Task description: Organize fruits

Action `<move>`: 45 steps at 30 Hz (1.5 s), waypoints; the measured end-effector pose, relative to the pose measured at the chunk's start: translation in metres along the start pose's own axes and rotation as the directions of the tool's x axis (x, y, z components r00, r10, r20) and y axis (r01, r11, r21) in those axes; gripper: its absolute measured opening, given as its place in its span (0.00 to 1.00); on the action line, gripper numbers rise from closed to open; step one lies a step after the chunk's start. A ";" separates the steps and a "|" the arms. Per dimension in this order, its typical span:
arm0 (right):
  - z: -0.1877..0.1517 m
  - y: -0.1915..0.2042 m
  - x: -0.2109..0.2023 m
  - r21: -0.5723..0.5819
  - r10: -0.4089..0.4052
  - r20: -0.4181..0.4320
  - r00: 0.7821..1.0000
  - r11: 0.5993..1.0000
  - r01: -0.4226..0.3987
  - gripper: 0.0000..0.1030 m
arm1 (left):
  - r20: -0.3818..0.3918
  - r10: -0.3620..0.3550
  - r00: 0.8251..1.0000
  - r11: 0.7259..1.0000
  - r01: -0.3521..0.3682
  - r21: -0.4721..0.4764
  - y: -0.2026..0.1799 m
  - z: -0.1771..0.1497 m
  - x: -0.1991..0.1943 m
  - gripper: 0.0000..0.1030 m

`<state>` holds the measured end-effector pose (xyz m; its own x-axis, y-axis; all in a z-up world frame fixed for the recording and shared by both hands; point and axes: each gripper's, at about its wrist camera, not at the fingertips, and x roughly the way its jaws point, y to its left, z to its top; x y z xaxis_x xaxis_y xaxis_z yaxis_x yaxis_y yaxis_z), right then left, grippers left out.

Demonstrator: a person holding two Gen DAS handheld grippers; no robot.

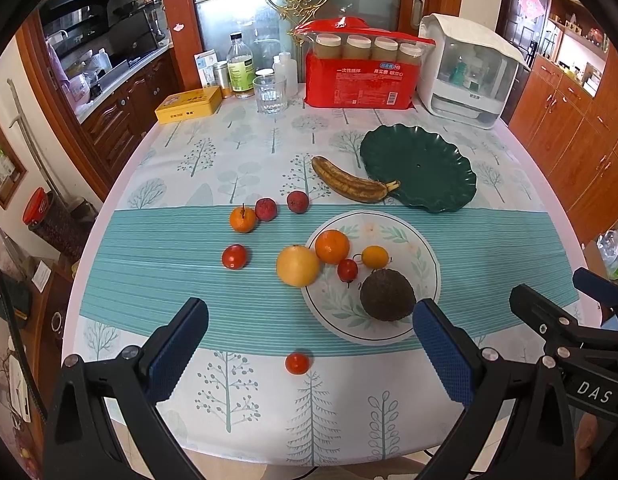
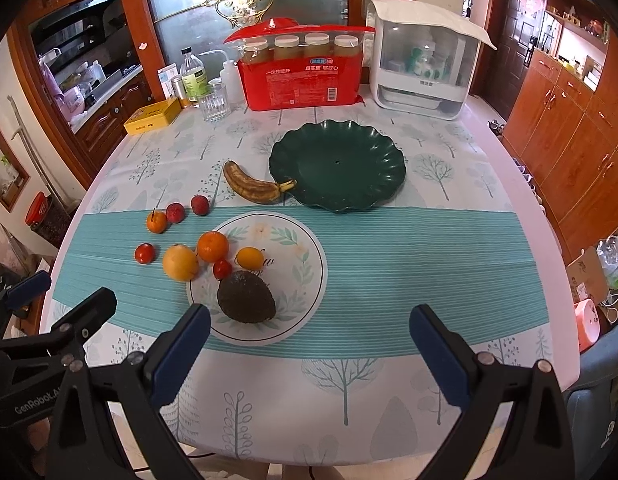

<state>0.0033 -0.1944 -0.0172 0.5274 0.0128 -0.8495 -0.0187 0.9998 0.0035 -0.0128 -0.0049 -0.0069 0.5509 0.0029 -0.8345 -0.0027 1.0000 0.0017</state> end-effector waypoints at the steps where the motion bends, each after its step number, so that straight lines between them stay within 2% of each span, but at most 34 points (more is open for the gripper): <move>1: -0.001 -0.001 0.000 -0.002 0.002 0.001 1.000 1.000 -0.002 0.97 | 0.000 0.002 1.000 1.000 -0.002 -0.003 -0.001 0.000 -0.001 0.99; 17: 0.006 -0.008 -0.003 -0.070 0.061 0.015 0.998 0.996 -0.060 0.97 | 0.015 0.049 0.999 0.997 -0.048 -0.056 -0.008 0.001 -0.013 0.99; 21: 0.010 -0.009 -0.005 -0.092 0.033 0.045 0.998 0.995 -0.029 0.97 | 0.021 0.063 0.998 0.995 -0.062 -0.072 -0.007 0.000 -0.018 0.99; 27: 0.015 -0.013 -0.010 -0.081 0.096 0.086 0.992 0.993 -0.089 0.97 | 0.022 0.080 0.997 0.992 -0.077 -0.103 -0.001 0.000 -0.020 0.99; 36: 0.018 -0.005 -0.014 -0.075 0.137 0.138 0.981 0.989 -0.127 0.97 | 0.015 0.075 0.997 0.989 -0.072 -0.133 0.013 -0.001 -0.012 0.99; 41: 0.020 -0.001 -0.001 -0.074 0.143 0.078 0.987 0.988 -0.137 0.97 | 0.008 0.099 0.995 0.990 -0.098 -0.105 0.015 -0.001 0.000 0.99; 45: 0.019 0.006 0.015 -0.114 0.078 0.043 0.996 0.991 -0.073 0.97 | -0.017 0.074 0.997 0.993 -0.075 -0.096 0.023 -0.004 0.013 0.99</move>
<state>0.0273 -0.1878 -0.0198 0.5600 0.0914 -0.8234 -0.1541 0.9880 0.0048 -0.0090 0.0179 -0.0201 0.5346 0.0766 -0.8416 -0.1241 0.9922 0.0114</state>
